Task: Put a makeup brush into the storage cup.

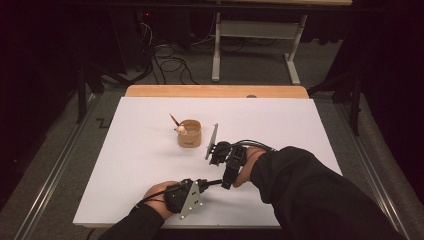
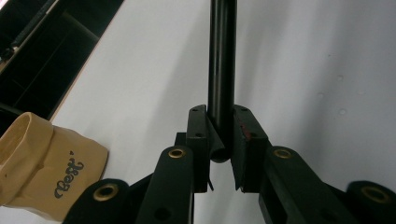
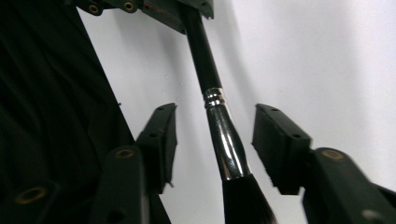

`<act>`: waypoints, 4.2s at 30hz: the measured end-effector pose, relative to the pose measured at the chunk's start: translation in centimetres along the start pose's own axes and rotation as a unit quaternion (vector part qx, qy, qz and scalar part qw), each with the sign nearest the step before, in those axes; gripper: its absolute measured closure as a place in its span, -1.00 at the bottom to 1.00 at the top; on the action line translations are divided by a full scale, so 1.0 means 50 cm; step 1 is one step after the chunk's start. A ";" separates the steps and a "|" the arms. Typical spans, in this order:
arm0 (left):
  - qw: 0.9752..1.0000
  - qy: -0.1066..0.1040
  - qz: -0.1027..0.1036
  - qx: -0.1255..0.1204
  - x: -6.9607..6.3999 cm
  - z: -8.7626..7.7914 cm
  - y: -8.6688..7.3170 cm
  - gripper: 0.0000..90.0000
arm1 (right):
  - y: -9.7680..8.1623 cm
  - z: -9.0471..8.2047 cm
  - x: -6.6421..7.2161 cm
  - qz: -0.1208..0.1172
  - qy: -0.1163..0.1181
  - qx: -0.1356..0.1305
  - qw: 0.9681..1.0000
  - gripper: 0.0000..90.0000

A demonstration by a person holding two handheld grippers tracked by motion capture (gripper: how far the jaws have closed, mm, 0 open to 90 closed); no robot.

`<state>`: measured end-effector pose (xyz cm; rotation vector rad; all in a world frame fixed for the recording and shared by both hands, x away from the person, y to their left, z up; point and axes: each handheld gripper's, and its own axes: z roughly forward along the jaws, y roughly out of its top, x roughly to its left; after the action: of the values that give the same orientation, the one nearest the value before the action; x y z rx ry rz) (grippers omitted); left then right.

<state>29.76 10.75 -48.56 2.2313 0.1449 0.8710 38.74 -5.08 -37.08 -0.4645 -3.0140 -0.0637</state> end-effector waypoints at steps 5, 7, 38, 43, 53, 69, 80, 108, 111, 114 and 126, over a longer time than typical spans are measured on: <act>1.000 -0.001 -0.006 -0.001 0.001 0.001 -0.001 0.76 | -0.006 -0.006 -0.006 0.003 -0.013 -0.008 1.000 -0.07; 1.000 -0.002 -0.008 0.000 0.003 0.000 -0.001 0.76 | -0.009 -0.008 -0.008 0.002 -0.015 -0.014 1.000 -0.13; 0.999 0.009 -0.031 0.012 0.018 -0.001 -0.010 0.76 | -0.073 -0.025 -0.025 0.024 -0.077 -0.025 0.996 -0.99; 0.999 0.011 -0.045 0.010 0.021 0.000 -0.014 0.76 | -0.091 -0.022 -0.028 0.028 -0.084 -0.031 0.996 -0.99; 0.998 0.012 -0.069 0.003 0.030 -0.003 -0.020 0.76 | -0.125 -0.007 -0.041 0.042 -0.085 -0.039 0.995 -0.98; 0.994 0.006 -0.108 0.002 0.042 -0.004 -0.033 0.76 | -0.183 0.052 -0.059 0.080 -0.084 -0.095 0.989 -0.94; 0.989 0.007 -0.144 0.003 0.050 -0.001 -0.044 0.76 | -0.227 0.082 -0.066 0.113 -0.099 -0.171 0.974 -0.93; 0.966 0.005 -0.259 -0.022 0.081 -0.010 -0.073 0.76 | -0.296 0.140 -0.064 0.164 -0.132 -0.375 0.903 -0.88; 0.961 0.004 -0.276 -0.028 0.084 -0.011 -0.076 0.76 | -0.305 0.152 -0.061 0.168 -0.132 -0.397 0.892 -0.85; 0.957 0.003 -0.289 -0.030 0.085 -0.011 -0.080 0.76 | -0.315 0.158 -0.060 0.172 -0.136 -0.414 0.883 -0.85; 0.949 0.000 -0.311 -0.045 0.086 -0.015 -0.077 0.76 | -0.352 0.160 -0.056 0.194 -0.129 -0.482 0.845 -0.82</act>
<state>33.11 15.47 -48.39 1.9174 0.7474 0.5135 35.42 -22.26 -45.79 -1.2057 -2.8030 -1.6275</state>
